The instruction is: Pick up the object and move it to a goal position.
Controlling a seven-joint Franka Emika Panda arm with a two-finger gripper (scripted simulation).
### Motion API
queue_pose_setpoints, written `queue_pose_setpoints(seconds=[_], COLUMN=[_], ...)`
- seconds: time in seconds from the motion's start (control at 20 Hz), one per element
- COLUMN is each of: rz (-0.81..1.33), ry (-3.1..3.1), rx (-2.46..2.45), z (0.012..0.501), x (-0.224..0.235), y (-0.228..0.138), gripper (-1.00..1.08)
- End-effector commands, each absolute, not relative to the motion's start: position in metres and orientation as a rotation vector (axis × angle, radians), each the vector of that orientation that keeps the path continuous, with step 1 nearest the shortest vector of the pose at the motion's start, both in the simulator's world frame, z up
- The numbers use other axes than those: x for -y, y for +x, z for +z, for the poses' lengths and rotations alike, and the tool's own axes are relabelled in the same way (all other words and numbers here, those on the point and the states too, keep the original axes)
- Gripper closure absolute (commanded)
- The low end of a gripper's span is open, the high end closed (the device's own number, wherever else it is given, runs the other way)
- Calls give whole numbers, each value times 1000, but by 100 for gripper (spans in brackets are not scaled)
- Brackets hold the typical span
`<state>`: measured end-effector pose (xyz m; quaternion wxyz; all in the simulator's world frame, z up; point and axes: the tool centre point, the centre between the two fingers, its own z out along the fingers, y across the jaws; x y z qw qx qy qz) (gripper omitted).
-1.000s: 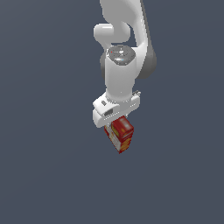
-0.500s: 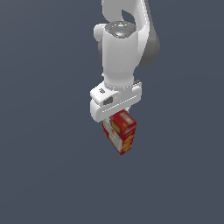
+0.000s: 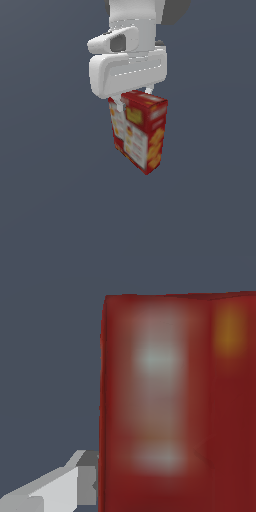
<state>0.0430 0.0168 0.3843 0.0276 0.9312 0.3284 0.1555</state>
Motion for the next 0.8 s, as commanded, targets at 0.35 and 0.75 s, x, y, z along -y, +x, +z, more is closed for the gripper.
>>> queue_pose_setpoints(seconds=[0.35, 0.75], rz=[802, 917], ry=[2733, 2676], rx=[-1099, -1126], z=[518, 565], x=[-9, -3], y=[24, 10], gripper=[108, 108])
